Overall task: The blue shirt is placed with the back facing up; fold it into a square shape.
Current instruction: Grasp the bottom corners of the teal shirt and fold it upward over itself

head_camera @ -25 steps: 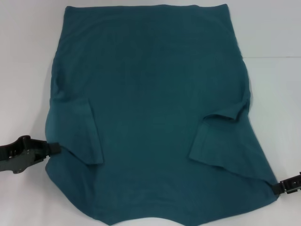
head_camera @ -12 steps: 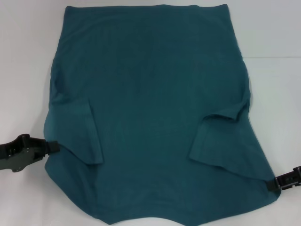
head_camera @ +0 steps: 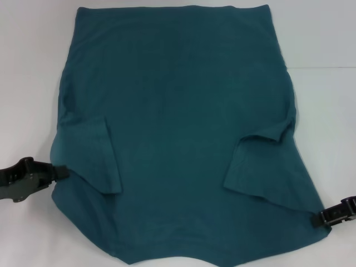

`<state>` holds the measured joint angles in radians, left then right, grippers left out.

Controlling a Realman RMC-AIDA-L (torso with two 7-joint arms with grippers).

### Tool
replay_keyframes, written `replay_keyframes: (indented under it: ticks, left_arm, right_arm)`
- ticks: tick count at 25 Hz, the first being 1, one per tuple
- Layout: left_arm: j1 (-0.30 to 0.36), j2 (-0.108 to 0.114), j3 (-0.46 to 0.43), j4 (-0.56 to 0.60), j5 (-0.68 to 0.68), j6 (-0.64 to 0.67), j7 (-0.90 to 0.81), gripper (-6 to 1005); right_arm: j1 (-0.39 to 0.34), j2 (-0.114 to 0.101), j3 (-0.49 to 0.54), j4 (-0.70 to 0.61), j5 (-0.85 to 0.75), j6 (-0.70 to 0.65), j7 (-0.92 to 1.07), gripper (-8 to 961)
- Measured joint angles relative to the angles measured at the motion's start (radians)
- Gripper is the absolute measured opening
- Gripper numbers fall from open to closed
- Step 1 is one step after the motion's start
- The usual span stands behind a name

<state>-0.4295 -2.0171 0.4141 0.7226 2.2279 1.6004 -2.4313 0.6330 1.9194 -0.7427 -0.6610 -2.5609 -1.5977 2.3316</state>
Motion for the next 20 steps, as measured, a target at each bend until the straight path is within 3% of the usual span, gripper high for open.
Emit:
replay_keyframes:
  ticks: [13,20]
  left_arm:
    - [0.0,0.0,-0.002,-0.001,-0.004,-0.005,0.0,24]
    - [0.0,0.001,-0.002,-0.003,-0.006,-0.01,0.0,24]
  right_arm:
    - [0.04,0.032,-0.017,0.0,-0.001,0.0,0.003,599]
    - [0.05,0.034,-0.022,-0.002,-0.001,-0.012,0.007,588]
